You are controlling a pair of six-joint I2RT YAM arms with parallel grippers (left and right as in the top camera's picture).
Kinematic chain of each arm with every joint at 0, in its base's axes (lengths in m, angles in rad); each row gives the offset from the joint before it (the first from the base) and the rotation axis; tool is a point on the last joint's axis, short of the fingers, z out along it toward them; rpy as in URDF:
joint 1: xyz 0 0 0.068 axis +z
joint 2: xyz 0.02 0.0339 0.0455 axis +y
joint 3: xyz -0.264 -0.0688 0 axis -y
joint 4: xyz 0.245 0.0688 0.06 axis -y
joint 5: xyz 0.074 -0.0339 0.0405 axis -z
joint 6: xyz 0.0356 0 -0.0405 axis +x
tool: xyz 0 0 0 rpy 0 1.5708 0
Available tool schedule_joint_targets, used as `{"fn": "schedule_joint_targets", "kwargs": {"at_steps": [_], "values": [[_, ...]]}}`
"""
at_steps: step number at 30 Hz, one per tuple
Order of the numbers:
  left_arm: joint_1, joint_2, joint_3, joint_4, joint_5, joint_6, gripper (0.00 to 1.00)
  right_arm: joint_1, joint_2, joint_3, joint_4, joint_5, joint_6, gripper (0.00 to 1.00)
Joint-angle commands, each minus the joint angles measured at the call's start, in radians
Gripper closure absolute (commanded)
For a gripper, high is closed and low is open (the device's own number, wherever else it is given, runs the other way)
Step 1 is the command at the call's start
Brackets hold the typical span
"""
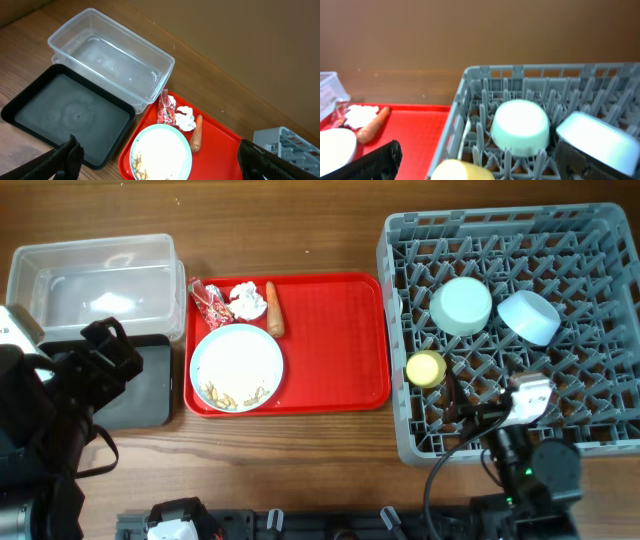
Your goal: Sort waste into correct bins and load items into the dishwasher rack
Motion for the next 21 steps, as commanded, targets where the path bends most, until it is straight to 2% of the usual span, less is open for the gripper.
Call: {"fn": "schedule_joint_targets", "kwargs": {"at_steps": [1,3,6,21], "values": [[0.005,-0.002,0.0,0.003,-0.013,-0.016,0.0,-0.018,-0.146,-0.18,0.099,-0.027,0.037,0.0],[0.005,-0.002,0.0,0.003,-0.013,-0.016,0.0,-0.02,-0.141,-0.251,0.178,-0.031,0.046,0.0],[0.005,-0.002,0.0,0.003,-0.013,-0.016,0.0,-0.02,-0.147,-0.349,0.391,-0.031,0.066,0.0],[0.005,-0.002,0.0,0.003,-0.014,-0.016,0.0,-0.02,-0.145,-0.348,0.375,-0.023,0.058,0.0]]}}
